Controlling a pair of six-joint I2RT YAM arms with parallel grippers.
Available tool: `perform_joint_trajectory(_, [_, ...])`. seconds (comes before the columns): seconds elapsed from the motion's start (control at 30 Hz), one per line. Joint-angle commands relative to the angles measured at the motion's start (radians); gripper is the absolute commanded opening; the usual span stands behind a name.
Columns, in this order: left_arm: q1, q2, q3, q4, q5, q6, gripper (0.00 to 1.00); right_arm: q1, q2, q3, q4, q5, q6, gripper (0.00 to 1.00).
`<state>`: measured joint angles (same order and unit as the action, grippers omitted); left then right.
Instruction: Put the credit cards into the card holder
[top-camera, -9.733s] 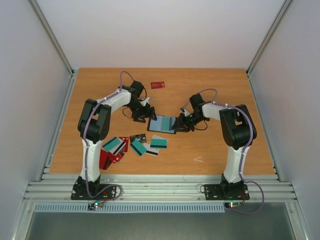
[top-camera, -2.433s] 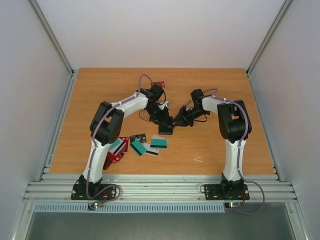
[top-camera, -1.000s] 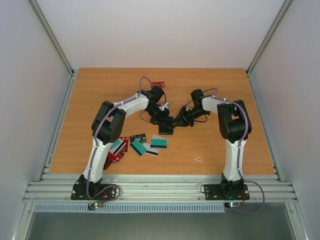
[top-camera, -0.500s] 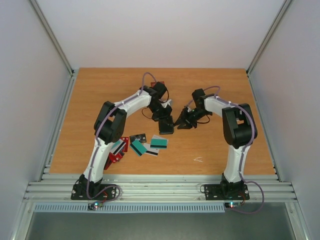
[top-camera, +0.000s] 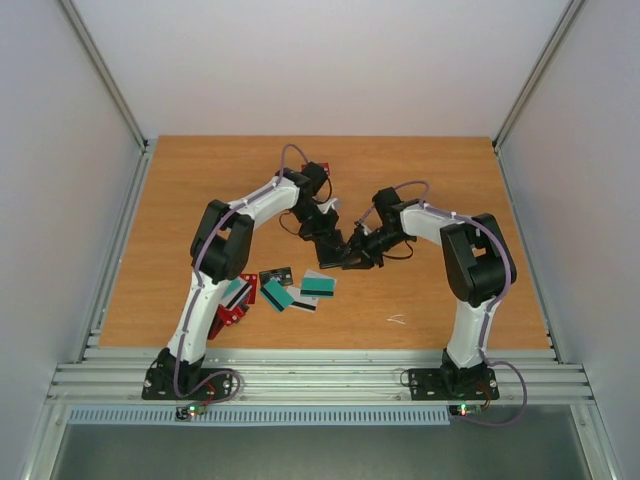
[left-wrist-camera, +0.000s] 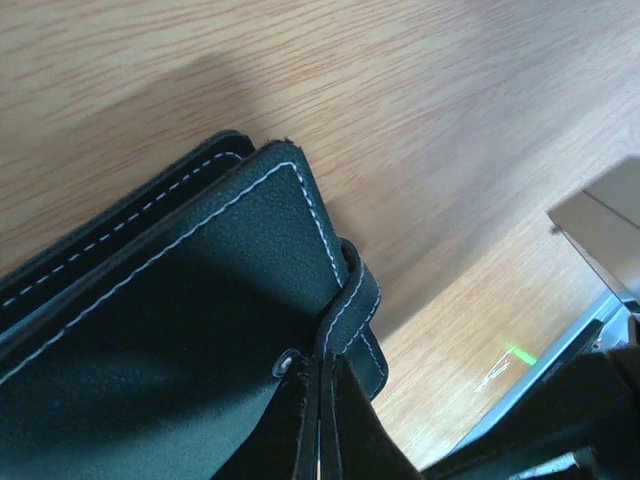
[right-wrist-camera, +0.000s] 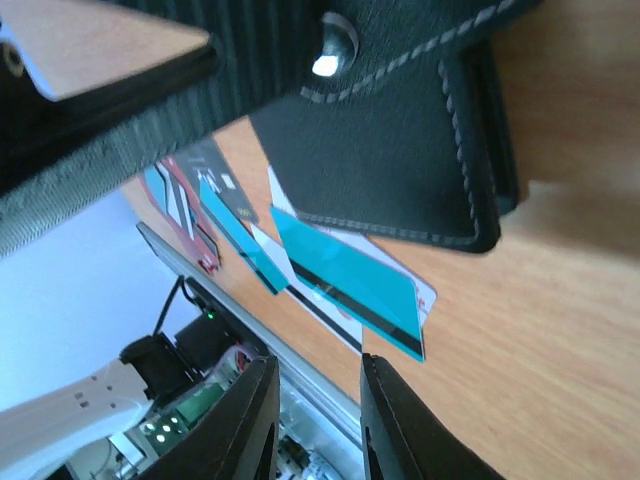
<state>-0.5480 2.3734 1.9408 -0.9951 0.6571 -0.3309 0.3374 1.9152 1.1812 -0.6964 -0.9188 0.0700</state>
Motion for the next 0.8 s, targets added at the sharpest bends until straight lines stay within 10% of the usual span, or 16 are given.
perform_joint_trajectory(0.0, [0.010, 0.018, 0.012, -0.029, 0.004, 0.042, 0.00, 0.005, 0.053, 0.030, 0.100, -0.032, 0.074, 0.24])
perform_joint_trajectory(0.77, [0.032, 0.038, 0.036, -0.043, 0.027, 0.059, 0.00, -0.022, 0.195, 0.054, 0.144, 0.125, 0.156, 0.09])
